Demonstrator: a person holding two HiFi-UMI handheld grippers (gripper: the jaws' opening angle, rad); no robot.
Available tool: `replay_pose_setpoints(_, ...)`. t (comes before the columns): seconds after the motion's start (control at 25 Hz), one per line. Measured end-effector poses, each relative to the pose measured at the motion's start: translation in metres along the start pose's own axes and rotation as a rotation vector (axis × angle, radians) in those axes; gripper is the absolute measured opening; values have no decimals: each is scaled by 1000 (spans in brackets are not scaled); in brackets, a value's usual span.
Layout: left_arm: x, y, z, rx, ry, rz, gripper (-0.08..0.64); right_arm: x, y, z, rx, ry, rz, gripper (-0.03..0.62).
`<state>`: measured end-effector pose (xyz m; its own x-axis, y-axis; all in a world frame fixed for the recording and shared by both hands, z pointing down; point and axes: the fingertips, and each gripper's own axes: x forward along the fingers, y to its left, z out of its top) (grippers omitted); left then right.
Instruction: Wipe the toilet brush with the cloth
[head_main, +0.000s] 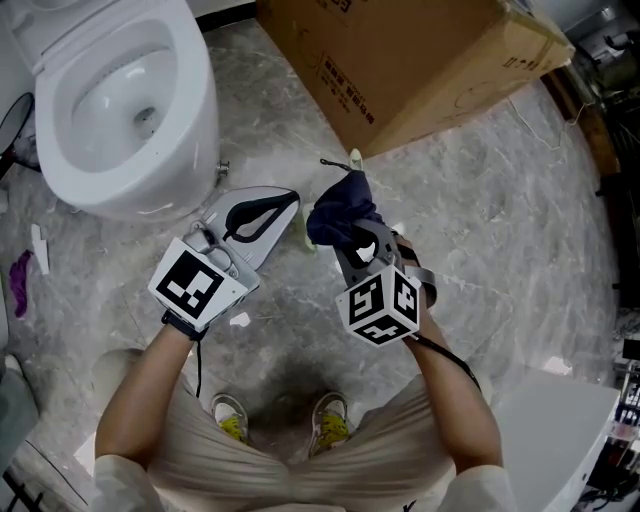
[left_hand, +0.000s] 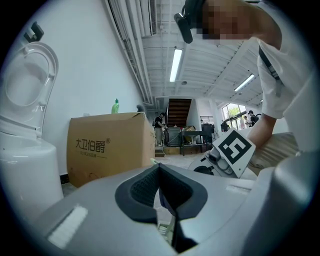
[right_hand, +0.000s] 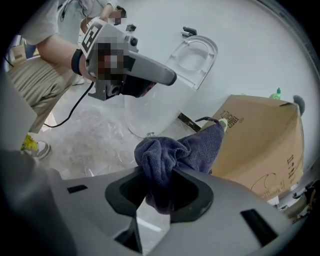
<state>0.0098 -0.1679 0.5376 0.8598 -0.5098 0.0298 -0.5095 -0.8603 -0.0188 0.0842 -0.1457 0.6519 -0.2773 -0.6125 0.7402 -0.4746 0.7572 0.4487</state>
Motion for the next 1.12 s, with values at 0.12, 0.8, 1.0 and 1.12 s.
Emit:
replay_pose_setpoints(0.12,0,0,2,2,0,-2,-2,2,2,-3,-3,13,11,114)
replay_pose_setpoints(0.8,-5,-5,2,151,38,-11,-2,-56,-82,36,101,-159,-355,114)
replay_pose_setpoints(1.0,-6,-7,6,141,31,-12,-2,-69,-101,42,158,-206,-421,114)
replay_pose_setpoints(1.12,-8,-3,9,118,13,2,-2,-71,-106,41,219,-248,-427,114)
